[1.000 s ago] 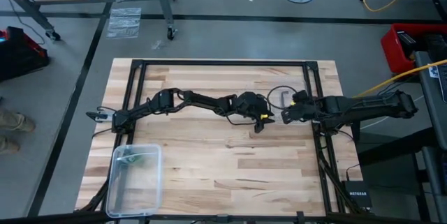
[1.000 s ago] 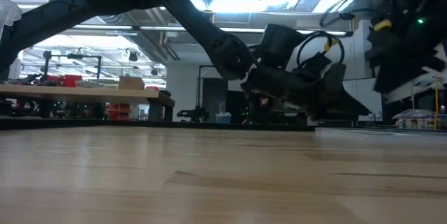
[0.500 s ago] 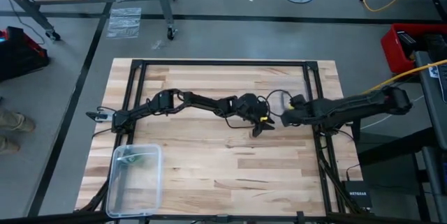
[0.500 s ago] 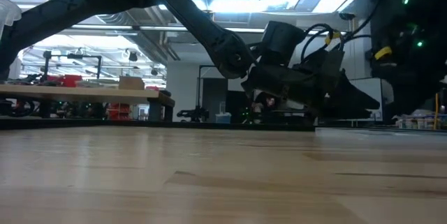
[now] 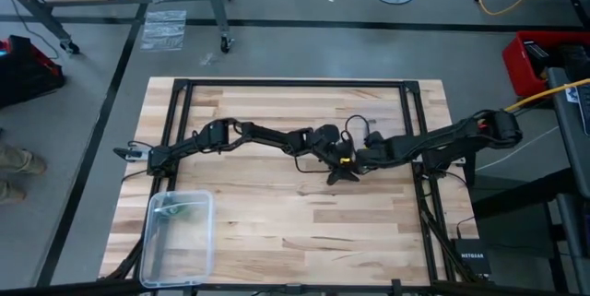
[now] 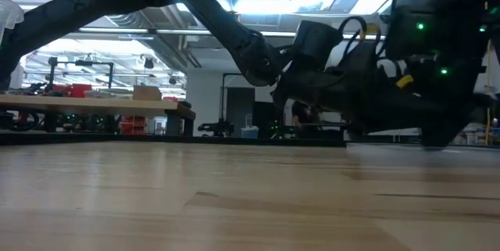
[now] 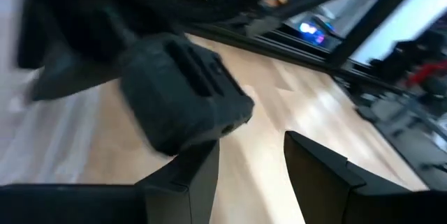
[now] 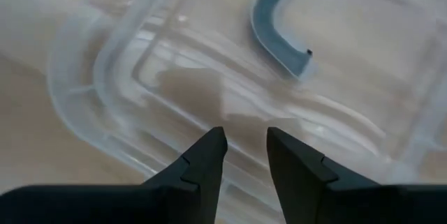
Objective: Roll bandage
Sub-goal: Put the transparent lid on the transparent bin
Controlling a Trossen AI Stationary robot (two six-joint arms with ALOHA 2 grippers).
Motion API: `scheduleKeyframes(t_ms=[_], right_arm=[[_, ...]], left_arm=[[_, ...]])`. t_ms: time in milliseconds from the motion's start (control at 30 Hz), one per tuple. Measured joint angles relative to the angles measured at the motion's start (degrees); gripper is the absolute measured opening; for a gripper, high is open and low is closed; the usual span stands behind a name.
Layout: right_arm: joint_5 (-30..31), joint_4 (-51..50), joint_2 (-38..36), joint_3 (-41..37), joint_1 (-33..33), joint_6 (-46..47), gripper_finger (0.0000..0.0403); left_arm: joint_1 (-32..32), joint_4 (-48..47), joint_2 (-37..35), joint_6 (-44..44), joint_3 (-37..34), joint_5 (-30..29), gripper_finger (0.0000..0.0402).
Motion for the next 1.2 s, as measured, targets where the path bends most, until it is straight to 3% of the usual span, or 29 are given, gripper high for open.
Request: scheduleKeyframes(t_ms=[200,467,600,800,1000,1200], right_arm=[[-3.72,7.46,0.15,-0.15,0.05,-1.27,0.0122],[-14.94,19.88,0.43,-0.39,0.11,-6.94,0.0122],[-17.28,25.13,0.74,-0.59,0.08,-8.6,0.0122],[-19.52,27.47,2.58,-0.37,0.02,-9.07,0.0122],[-20.03,36.42,6.35,-0.4,1.77,-10.54,0.0122],[-19.99,42.64,8.62,-0.44,3.56,-11.86,0.0122]], left_arm=[[-0.18,-1.05,-0.72,1.13,-0.15,7.42,0.0144],[-0.1,-3.31,-2.1,-6.81,-0.15,27.95,0.01],[-0.08,-5.1,-6.37,-12.67,-0.16,39.85,0.0084],[-0.11,-3.75,-10.5,-19.8,0.39,51.92,0.0058],[-0.4,-8.99,-12.62,-20.7,-0.27,55.82,0.0023],[0.2,-19.41,-17.38,-11.13,-3.93,55.84,0.0003]])
